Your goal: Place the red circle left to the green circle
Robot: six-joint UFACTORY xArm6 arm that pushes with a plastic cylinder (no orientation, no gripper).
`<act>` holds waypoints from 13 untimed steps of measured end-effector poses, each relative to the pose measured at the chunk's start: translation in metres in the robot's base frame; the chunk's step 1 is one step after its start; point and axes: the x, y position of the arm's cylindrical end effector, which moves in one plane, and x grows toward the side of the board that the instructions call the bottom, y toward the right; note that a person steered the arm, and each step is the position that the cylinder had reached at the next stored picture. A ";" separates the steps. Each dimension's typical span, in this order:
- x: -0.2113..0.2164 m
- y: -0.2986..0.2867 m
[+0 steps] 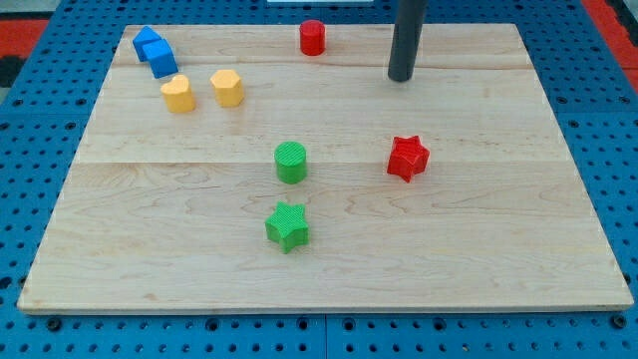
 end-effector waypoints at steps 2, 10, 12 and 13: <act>-0.075 -0.117; 0.085 -0.157; 0.085 -0.159; 0.085 -0.162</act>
